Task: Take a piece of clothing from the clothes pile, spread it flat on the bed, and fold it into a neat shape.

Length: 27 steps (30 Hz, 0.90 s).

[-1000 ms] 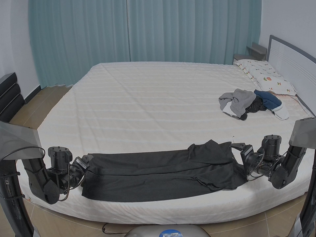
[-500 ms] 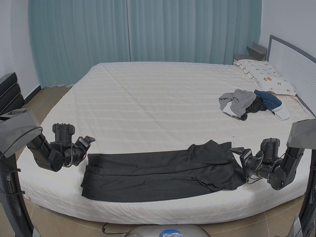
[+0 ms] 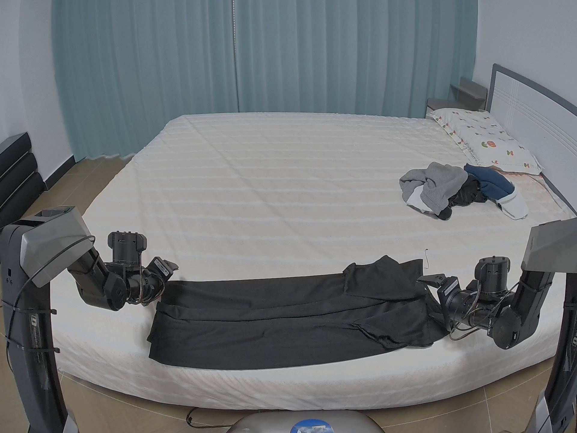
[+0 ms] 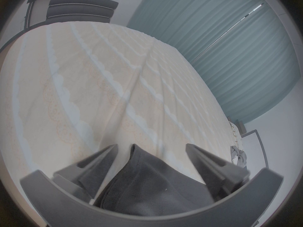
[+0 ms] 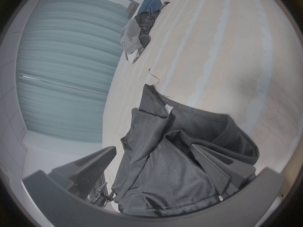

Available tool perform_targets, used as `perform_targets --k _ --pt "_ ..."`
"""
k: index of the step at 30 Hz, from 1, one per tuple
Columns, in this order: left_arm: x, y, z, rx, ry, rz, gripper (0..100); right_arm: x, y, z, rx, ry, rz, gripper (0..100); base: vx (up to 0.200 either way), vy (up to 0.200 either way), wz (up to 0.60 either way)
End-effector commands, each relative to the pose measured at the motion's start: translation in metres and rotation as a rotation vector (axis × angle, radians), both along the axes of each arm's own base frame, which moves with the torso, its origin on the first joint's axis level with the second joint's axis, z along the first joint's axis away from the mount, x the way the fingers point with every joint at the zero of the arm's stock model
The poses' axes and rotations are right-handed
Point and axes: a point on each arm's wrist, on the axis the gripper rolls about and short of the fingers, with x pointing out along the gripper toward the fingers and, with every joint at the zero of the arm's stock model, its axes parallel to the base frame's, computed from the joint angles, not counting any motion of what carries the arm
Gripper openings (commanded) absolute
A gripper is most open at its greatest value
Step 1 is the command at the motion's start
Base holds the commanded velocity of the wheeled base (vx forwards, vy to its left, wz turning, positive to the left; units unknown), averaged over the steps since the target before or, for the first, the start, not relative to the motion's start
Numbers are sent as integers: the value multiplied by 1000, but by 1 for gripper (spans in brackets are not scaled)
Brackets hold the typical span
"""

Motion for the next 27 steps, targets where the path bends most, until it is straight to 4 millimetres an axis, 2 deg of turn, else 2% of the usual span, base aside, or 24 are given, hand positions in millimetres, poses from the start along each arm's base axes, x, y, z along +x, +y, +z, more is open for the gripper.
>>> perform_targets --k 1,7,18,19,25,27 --pt "-3 0 -4 11 17 12 0 0 -2 0 0 0 -5 100 0 0 0" --pt "0 8 -2 51 -1 93 0 0 -1 0 0 0 -4 100 0 0 0" --pt "1 9 -1 52 -21 95 0 0 -2 0 -1 -4 -4 100 0 0 0" --pt "1 9 -1 53 -21 94 100 0 -2 0 0 -7 -4 100 0 0 0" --pt "-1 10 1 43 -20 94 100 1 -3 4 23 -23 -21 100 0 0 0" --pt "-3 12 8 42 -33 97 100 1 -5 5 29 -27 -32 100 0 0 0"
